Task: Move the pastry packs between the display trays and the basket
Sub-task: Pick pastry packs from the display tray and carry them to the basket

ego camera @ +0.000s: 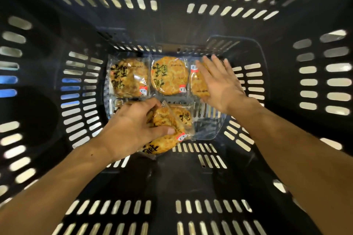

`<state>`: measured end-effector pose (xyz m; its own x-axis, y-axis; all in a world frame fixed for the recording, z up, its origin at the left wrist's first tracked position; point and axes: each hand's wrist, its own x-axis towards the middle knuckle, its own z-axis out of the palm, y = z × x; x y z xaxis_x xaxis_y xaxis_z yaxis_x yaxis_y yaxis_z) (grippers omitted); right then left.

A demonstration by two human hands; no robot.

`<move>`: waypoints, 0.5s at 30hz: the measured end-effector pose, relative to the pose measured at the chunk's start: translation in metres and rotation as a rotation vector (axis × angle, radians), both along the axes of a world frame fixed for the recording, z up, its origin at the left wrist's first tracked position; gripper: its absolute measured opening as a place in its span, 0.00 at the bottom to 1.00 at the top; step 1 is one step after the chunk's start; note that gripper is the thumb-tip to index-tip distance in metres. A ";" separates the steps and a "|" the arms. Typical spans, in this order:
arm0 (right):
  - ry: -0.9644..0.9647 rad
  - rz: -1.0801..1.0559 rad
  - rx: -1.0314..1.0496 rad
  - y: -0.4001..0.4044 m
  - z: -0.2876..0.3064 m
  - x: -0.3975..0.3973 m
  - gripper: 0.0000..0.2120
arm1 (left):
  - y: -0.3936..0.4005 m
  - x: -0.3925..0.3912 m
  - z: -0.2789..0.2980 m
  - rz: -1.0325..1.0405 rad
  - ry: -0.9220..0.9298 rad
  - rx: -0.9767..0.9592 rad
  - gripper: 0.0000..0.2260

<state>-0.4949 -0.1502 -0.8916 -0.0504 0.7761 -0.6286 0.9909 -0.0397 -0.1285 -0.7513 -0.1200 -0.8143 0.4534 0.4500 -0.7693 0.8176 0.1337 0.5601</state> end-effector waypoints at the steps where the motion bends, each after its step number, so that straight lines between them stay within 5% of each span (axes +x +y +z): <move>1: 0.006 -0.019 -0.016 0.002 0.012 0.000 0.50 | 0.001 0.005 0.003 -0.016 0.008 0.000 0.29; 5: 0.066 -0.186 -0.016 0.003 0.101 0.001 0.33 | -0.001 0.035 0.012 -0.127 0.008 0.037 0.27; 10: 0.125 -0.238 0.466 -0.062 0.233 0.026 0.15 | -0.015 0.089 0.011 -0.197 -0.034 0.041 0.24; 15: -0.071 -0.190 0.619 -0.114 0.270 0.058 0.14 | -0.033 0.142 -0.011 -0.343 -0.167 0.042 0.18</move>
